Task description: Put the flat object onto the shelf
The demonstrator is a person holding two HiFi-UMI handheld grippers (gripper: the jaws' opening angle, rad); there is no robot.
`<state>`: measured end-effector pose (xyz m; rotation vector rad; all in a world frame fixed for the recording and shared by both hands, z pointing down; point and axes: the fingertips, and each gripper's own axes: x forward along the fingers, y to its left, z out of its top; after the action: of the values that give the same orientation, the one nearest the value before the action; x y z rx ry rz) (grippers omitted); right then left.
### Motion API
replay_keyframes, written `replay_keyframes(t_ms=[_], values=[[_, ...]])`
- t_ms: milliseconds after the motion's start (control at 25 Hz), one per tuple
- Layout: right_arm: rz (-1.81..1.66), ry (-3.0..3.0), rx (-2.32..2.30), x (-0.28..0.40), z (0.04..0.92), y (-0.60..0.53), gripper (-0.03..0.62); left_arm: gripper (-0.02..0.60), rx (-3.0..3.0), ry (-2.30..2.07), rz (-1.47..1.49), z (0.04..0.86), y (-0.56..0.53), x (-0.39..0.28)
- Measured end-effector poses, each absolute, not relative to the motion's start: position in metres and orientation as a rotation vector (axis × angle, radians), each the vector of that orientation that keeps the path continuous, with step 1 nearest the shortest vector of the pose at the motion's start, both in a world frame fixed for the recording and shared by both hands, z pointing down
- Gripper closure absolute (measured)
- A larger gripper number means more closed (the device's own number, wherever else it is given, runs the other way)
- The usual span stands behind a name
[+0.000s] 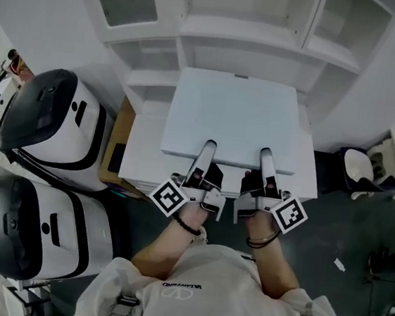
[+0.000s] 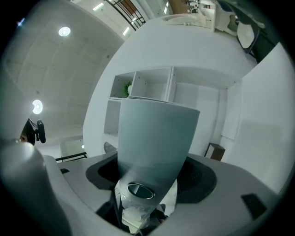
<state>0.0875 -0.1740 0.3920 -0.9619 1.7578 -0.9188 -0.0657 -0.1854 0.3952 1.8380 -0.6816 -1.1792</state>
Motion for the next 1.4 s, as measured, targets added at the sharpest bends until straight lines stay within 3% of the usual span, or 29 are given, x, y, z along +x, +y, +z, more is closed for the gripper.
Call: replay_keyframes(t_ms=[1400], values=[[-0.831,1.82,-0.789,0.119,0.284,-0.387,0.252,0.265,1.891,-0.747,-1.221,0.295,-0.378,-0.034]])
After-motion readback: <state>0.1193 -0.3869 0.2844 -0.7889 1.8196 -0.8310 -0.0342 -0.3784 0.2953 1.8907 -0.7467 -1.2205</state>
